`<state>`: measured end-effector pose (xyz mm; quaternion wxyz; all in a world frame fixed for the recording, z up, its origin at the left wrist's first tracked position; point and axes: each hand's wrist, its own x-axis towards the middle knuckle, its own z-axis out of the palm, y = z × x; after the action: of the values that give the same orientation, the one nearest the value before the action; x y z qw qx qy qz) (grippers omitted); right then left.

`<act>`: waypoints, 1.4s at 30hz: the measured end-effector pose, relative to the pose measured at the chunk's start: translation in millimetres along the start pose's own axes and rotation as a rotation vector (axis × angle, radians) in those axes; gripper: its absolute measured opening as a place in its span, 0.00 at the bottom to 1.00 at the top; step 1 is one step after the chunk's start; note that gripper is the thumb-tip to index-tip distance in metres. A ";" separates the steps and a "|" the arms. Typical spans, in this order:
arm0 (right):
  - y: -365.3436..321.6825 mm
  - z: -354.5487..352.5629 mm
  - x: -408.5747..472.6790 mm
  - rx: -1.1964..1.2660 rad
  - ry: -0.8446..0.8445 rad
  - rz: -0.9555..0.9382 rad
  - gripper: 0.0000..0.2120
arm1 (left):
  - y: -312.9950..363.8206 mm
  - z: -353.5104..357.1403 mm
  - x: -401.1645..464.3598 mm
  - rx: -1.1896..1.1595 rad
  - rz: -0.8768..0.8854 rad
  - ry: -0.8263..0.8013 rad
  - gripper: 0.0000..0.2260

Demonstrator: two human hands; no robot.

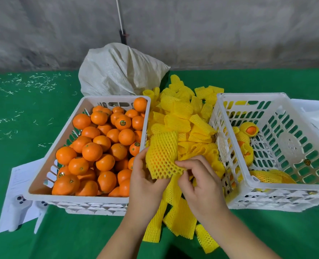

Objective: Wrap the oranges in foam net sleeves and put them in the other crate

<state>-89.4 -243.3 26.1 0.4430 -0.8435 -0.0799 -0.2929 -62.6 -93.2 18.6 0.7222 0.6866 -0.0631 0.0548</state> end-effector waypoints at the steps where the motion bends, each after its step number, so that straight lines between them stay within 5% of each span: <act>1: -1.8 1.8 -2.0 0.022 -0.013 0.033 0.12 | -1.2 1.3 -2.4 -0.002 -0.009 0.011 0.32; 4: -7.5 -0.6 -1.1 0.109 -0.088 0.187 0.25 | -1.5 4.7 -6.3 -0.033 -0.046 -0.026 0.38; 7: -4.6 -7.0 3.9 0.126 -0.124 0.149 0.32 | 3.4 4.4 -2.0 0.022 -0.003 -0.124 0.39; 10: 1.3 -7.8 3.6 0.156 -0.061 0.140 0.29 | 6.1 0.9 2.4 0.048 0.020 -0.169 0.31; 16: -6.5 10.7 -16.0 0.127 -0.035 0.100 0.17 | 1.1 0.2 1.0 -0.061 -0.042 0.003 0.12; 24: -28.4 1.9 13.0 0.699 -0.182 0.514 0.36 | 5.0 4.6 5.6 0.140 0.109 -0.083 0.30; 32: -25.8 4.5 23.3 0.835 -0.057 0.758 0.29 | 4.7 3.5 -1.5 0.485 0.229 -0.188 0.38; 37: -9.2 -6.8 27.3 0.826 -0.013 0.768 0.23 | 4.6 -13.0 8.6 0.636 0.265 -0.443 0.38; 42: 61.9 -72.9 55.0 0.692 0.237 0.869 0.17 | -26.4 -73.5 43.9 0.819 0.104 -0.131 0.19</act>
<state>-51.0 -344.9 45.6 0.7794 -0.5659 0.2335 -0.1332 -13.8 -21.6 -3.7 0.3801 0.9150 -0.1167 0.0680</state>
